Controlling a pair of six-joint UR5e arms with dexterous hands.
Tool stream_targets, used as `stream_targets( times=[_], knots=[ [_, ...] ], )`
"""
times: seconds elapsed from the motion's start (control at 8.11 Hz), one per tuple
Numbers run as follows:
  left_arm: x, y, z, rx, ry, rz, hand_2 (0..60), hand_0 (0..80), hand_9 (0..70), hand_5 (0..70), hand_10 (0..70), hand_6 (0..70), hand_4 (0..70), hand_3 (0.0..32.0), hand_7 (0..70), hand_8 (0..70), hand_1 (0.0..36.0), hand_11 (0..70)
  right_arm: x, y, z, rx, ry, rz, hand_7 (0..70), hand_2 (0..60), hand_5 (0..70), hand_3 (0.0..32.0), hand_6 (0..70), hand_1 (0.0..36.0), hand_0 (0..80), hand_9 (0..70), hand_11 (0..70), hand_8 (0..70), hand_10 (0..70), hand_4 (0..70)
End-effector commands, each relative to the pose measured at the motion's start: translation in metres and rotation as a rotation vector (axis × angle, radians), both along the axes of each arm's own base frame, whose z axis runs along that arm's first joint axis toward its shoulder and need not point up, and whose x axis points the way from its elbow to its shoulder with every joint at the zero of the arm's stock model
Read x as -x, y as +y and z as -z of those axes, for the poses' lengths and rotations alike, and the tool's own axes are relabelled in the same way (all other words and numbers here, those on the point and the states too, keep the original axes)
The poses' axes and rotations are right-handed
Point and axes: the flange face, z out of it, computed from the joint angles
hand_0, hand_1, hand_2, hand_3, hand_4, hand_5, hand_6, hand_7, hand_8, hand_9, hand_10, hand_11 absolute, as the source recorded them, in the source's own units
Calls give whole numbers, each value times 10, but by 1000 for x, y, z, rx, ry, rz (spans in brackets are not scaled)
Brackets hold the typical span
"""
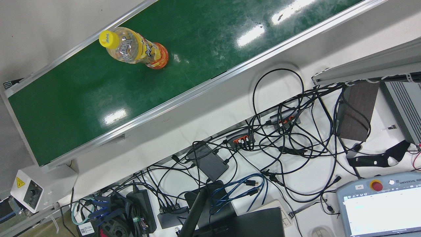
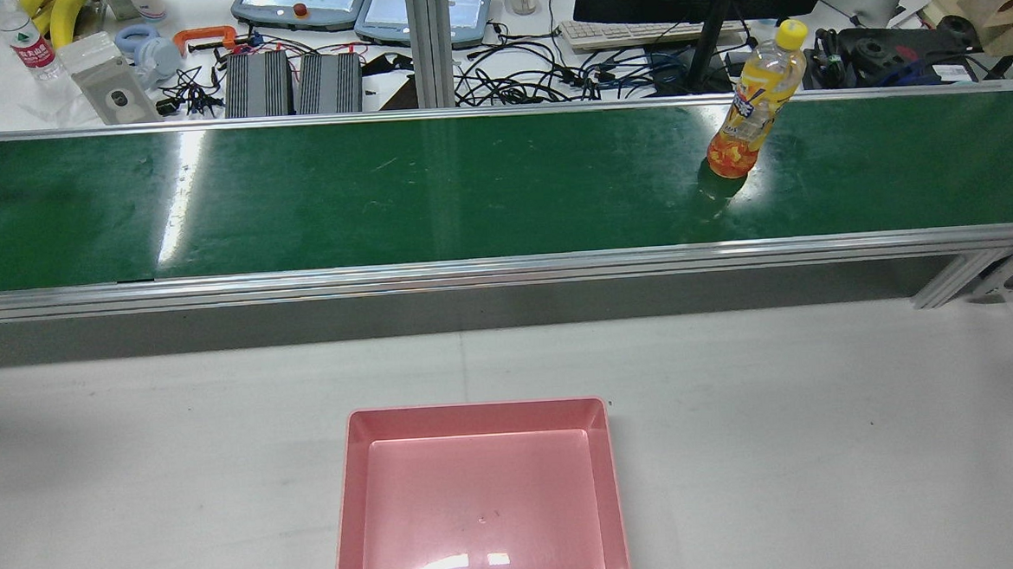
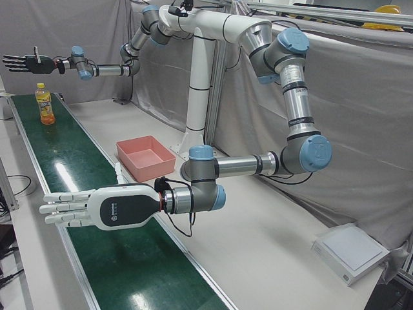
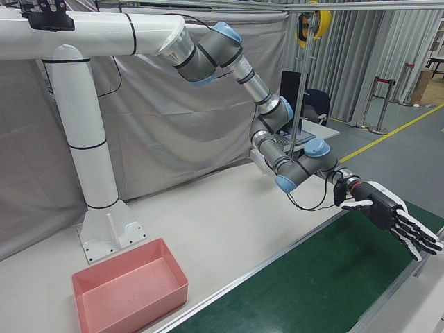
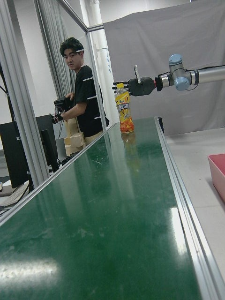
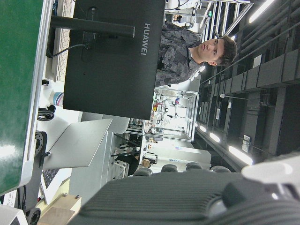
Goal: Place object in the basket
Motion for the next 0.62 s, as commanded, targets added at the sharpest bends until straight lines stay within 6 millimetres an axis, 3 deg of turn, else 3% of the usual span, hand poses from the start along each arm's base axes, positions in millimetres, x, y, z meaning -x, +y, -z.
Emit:
stream_targets(
  times=[0.0, 0.37, 0.49],
  knots=[
    [0, 0, 0, 0, 6, -1, 0, 472, 1, 66, 59, 0, 0, 0, 0, 0, 116, 103, 0, 0, 0, 1, 0, 0, 0, 0, 0, 0, 0, 0, 0, 0, 0, 0, 0, 0],
    [10, -1, 1, -1, 17, 11, 0, 474, 2, 73, 59, 0, 1, 0, 0, 0, 121, 102, 0, 0, -3, 5, 0, 0, 0, 0, 0, 0, 0, 0, 0, 0, 0, 0, 0, 0],
    [26, -2, 5, -8, 22, 36, 2, 474, 3, 75, 60, 0, 3, 0, 0, 0, 121, 104, 0, 0, -3, 5, 2, 0, 0, 0, 0, 0, 0, 0, 0, 0, 0, 0, 0, 0]
  ],
)
